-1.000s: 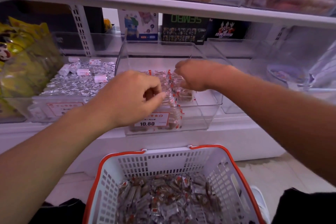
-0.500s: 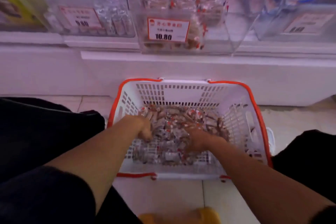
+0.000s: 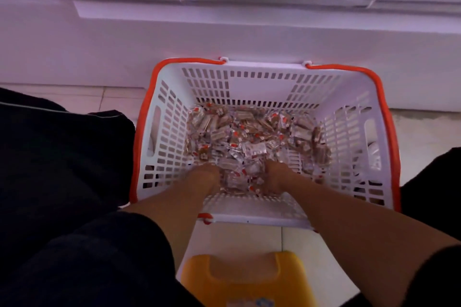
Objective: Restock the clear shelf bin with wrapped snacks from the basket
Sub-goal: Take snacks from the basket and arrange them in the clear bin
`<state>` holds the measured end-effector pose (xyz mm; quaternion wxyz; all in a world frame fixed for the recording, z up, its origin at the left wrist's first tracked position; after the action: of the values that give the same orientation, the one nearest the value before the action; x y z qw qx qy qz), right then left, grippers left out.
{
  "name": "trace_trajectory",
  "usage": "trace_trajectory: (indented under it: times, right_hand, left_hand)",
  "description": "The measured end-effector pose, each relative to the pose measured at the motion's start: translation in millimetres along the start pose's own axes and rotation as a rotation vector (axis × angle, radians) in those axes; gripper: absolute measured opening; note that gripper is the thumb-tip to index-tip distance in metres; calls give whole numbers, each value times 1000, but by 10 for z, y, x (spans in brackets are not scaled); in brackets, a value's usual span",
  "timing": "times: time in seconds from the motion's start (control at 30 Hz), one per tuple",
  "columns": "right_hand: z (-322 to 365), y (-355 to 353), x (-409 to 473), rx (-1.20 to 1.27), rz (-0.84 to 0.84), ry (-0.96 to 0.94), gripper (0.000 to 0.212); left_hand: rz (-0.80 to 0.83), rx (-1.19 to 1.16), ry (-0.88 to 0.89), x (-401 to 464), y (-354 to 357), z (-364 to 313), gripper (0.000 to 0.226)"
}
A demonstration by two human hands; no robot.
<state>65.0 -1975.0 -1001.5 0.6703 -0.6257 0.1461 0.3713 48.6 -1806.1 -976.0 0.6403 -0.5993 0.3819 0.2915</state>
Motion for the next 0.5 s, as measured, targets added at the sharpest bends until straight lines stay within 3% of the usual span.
trace_trajectory:
  times: [0.13,0.2,0.27,0.4,0.5]
  right_hand:
    - [-53,79,-10,43,186,101,56]
    - [-94,40,-49,34,246,127,48]
    - [-217,8,-60,90,219,204,37]
    - [-303,-26,-150,-24,140,164,47]
    - [-414,-54,-211,-59,111,186,46]
  left_hand:
    - [15,12,13,19,2,45,34]
    - [-36,-32,5,46,-23,89,34]
    - [-95,-69,-1,40,-78,126,41]
    - [-88,9,-22,32,-2,203,39]
    - [-239,134,-104,-20,-126,327,48]
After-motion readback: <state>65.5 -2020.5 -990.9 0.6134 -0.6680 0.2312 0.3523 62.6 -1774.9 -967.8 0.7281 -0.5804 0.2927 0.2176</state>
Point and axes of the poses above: each hand's wrist, its own x-axis towards the middle knuckle, its own y-axis out of the palm, z = x × y, the point moved 10 cm from there along x, towards the middle knuckle, and after that the axes turned 6 degrees about -z, right-handed, at the moved point
